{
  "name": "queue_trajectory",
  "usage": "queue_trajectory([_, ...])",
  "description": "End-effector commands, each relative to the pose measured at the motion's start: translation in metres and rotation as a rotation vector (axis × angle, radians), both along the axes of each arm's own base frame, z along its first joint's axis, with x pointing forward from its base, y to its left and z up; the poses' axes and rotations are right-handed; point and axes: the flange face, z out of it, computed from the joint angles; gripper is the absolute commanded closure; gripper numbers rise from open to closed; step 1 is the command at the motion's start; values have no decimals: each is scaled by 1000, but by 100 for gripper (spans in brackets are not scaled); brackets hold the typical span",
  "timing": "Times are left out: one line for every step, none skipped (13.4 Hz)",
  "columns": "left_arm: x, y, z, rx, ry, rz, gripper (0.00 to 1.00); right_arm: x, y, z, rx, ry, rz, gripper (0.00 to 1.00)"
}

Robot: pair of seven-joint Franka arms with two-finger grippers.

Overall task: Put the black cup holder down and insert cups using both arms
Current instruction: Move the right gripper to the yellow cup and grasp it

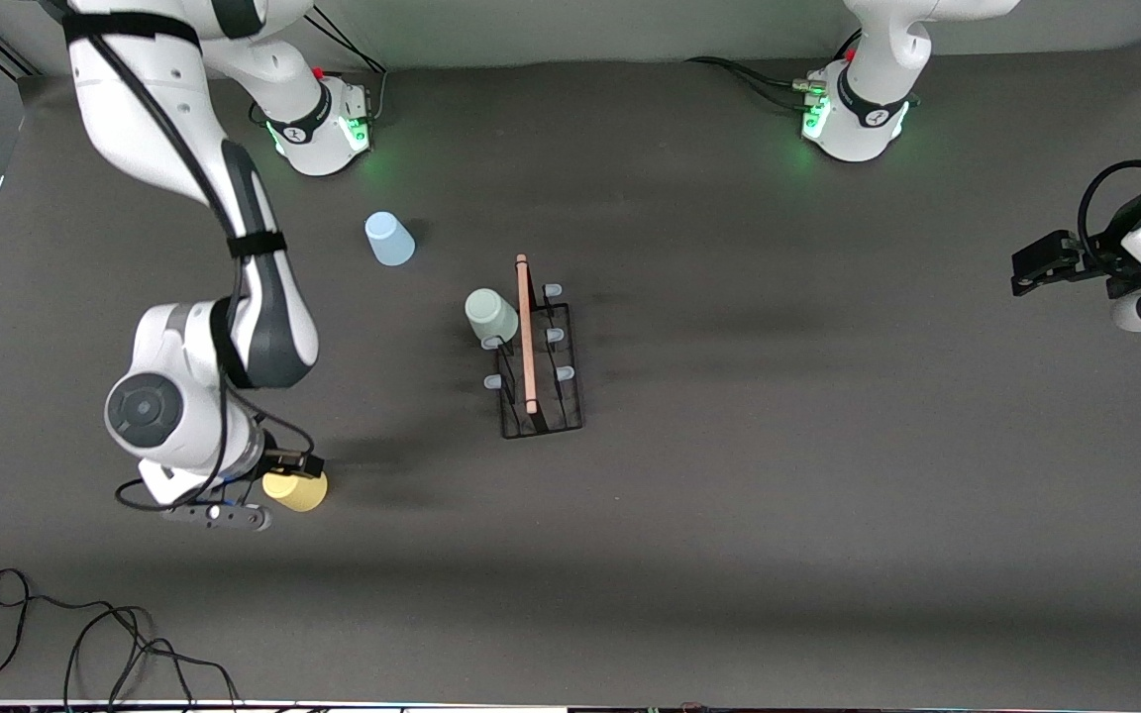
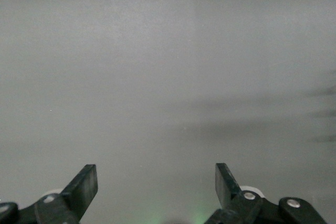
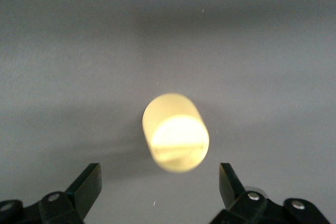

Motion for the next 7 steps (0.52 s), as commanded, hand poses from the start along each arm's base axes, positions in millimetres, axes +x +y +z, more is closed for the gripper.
queue_trajectory([-1, -2, 5, 15, -8, -19, 0, 14, -6, -17, 28, -24, 19, 1])
queue_trajectory([-1, -2, 5, 15, -8, -19, 0, 13, -8, -24, 22, -18, 17, 1])
queue_trajectory([-1, -2, 5, 15, -10, -19, 0, 14, -7, -29, 20, -24, 20, 1])
queue_trajectory([-1, -2, 5, 15, -13, -19, 0, 14, -8, -33, 18, -33, 19, 1])
queue_trajectory([-1, -2, 5, 15, -13, -19, 0, 12, -8, -39, 22, -27, 14, 1])
queue_trajectory([-1, -3, 5, 15, -12, -21, 0, 11, -9, -43, 22, -20, 10, 1])
queue_trajectory([-1, -3, 5, 15, -13, -21, 0, 9, -9, -50, 18, -8, 12, 5])
